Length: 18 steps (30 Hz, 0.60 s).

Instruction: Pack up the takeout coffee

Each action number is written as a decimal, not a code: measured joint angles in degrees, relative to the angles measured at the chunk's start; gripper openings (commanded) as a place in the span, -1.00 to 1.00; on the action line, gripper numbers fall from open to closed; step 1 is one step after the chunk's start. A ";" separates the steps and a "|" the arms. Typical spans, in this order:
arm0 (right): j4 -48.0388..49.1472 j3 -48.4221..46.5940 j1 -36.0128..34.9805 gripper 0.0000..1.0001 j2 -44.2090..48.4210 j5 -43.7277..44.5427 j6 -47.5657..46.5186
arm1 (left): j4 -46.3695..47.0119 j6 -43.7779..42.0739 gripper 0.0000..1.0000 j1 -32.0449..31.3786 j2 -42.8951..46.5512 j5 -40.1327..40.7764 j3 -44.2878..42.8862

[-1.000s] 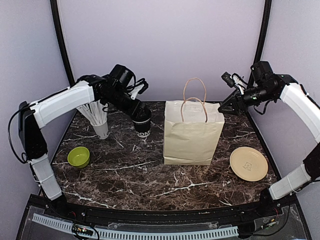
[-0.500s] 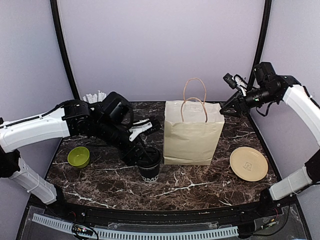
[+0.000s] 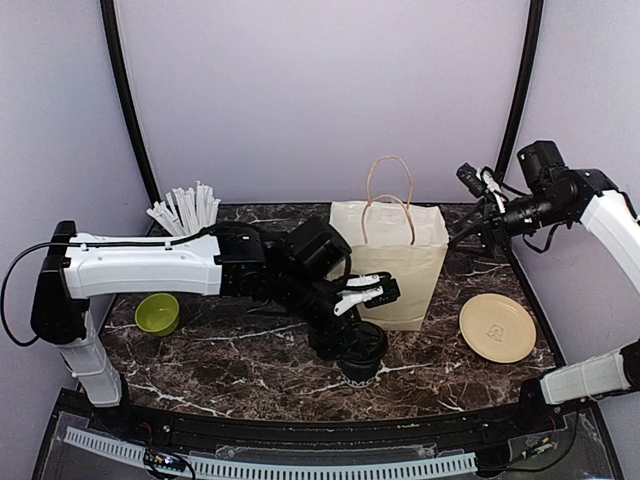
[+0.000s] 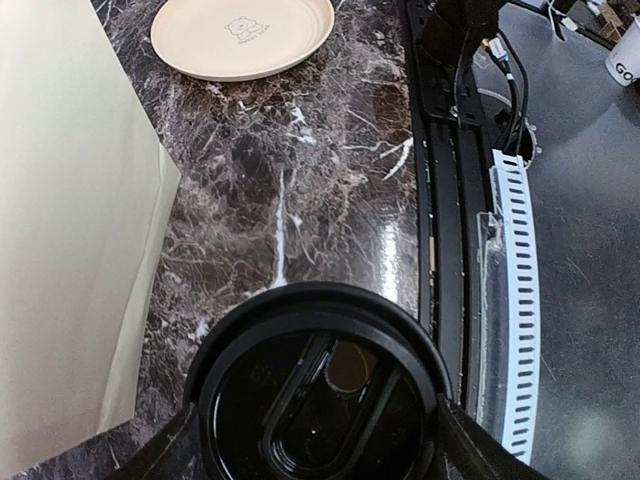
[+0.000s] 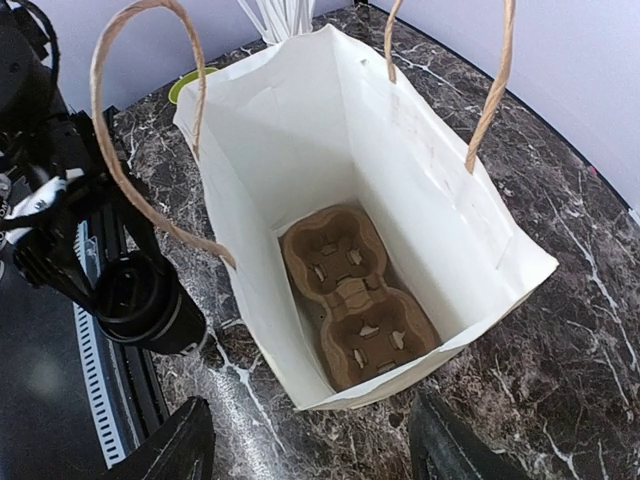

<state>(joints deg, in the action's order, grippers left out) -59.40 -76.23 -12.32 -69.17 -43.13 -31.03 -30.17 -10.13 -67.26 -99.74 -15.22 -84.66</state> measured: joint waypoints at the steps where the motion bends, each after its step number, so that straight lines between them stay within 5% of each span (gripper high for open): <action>1: 0.00 0.28 0.00 0.33 0.46 -0.37 -0.11 | 0.02 -0.17 0.45 -0.04 -1.53 0.31 -1.42; 18: -0.46 2.58 0.00 0.34 1.46 -3.13 -1.77 | 0.13 -1.73 0.95 -0.11 -6.73 2.60 -4.76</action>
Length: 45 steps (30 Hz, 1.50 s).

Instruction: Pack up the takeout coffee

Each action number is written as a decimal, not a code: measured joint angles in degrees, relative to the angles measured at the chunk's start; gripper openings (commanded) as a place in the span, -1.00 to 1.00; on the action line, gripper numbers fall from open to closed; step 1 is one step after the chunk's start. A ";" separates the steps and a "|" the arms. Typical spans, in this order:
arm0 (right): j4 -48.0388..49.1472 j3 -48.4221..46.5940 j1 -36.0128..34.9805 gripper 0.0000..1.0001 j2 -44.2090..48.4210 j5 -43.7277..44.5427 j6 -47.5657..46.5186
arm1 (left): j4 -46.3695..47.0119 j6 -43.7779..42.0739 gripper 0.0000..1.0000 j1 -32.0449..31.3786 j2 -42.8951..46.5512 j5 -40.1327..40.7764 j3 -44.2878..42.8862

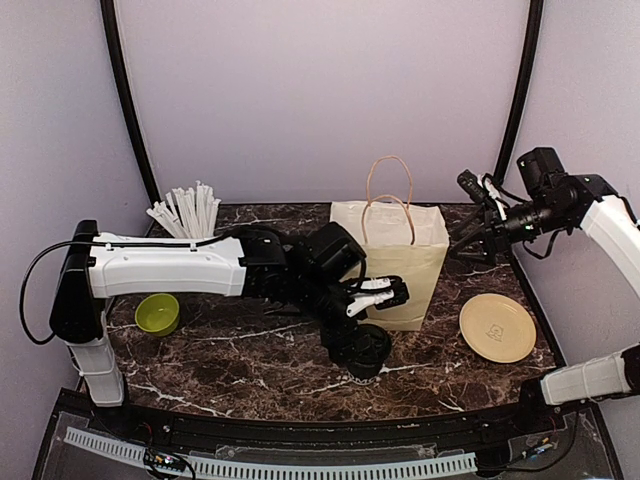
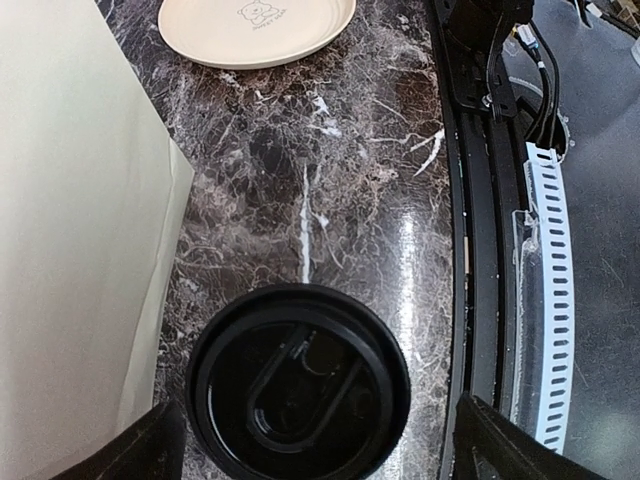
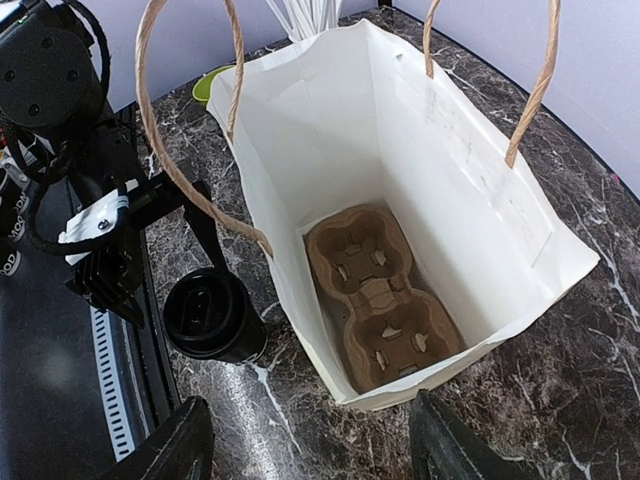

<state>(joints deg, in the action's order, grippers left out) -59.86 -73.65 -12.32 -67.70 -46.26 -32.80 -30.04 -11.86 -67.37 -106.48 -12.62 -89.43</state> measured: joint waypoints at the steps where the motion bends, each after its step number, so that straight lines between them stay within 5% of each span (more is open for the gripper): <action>1: -0.13 0.00 0.00 0.35 0.00 -0.07 -0.26 | -0.02 -0.09 0.97 -0.02 0.11 0.00 0.00; 6: -1.99 -0.72 -1.90 0.31 0.70 0.00 -3.26 | -1.88 -1.11 0.98 -0.07 3.34 -0.24 0.00; 12: -3.65 -3.39 -11.78 0.21 1.44 1.60 -8.55 | -1.38 -3.87 0.98 0.76 18.53 4.72 3.85; 16: -3.52 -3.91 -20.31 0.18 -2.03 4.68 -10.34 | 1.88 -2.14 0.98 7.76 25.86 8.90 5.57; 20: -2.29 -4.24 -29.88 0.37 -7.96 11.54 -10.64 | 6.93 3.15 0.97 14.29 25.24 16.22 6.16; 25: -1.84 -4.85 -36.17 0.52 -12.57 17.09 -11.30 | 11.54 9.42 0.98 14.91 23.56 21.42 8.28; 45: 1.09 -5.60 -45.00 0.66 -26.05 29.66 -10.67 | 15.80 14.08 0.97 17.07 27.45 24.24 13.60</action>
<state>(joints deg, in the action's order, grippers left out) -58.76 -79.24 -57.32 -93.76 -16.60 -43.46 -14.24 2.22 -50.30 -79.02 11.62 -75.83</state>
